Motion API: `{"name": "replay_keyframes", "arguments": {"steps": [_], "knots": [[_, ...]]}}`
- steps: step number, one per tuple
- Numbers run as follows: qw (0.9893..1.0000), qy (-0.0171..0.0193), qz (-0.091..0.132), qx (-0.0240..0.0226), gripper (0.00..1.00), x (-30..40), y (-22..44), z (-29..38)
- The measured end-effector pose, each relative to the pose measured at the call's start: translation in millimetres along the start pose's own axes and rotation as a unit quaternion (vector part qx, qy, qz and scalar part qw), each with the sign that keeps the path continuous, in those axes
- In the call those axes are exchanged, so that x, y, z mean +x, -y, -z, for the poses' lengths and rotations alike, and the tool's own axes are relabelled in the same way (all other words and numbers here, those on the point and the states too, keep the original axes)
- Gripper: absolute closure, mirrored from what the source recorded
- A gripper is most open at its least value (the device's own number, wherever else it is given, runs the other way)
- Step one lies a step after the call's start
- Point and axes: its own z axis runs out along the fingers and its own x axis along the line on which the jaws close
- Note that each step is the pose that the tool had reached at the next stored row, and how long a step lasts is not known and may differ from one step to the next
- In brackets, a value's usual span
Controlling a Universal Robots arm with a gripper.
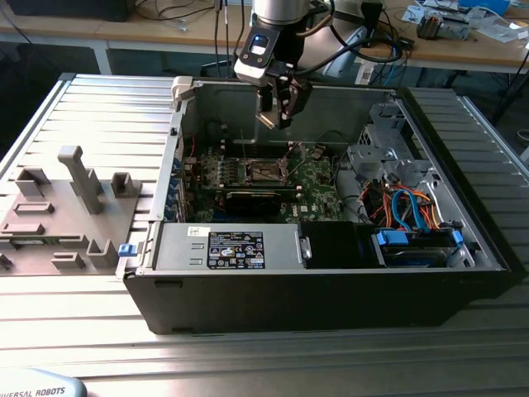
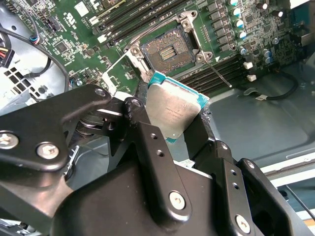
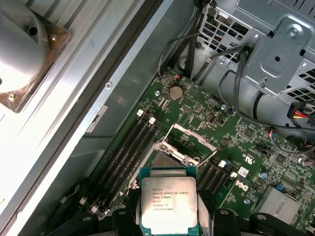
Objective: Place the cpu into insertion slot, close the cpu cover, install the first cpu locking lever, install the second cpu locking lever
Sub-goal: 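Place the cpu into insertion slot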
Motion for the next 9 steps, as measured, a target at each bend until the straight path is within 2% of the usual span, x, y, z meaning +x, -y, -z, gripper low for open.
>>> {"name": "replay_keyframes", "arguments": {"steps": [9], "knots": [[1.0, 0.0003, -0.004, -0.0001, 0.46, 0.0, 0.0, -0.1]]}}
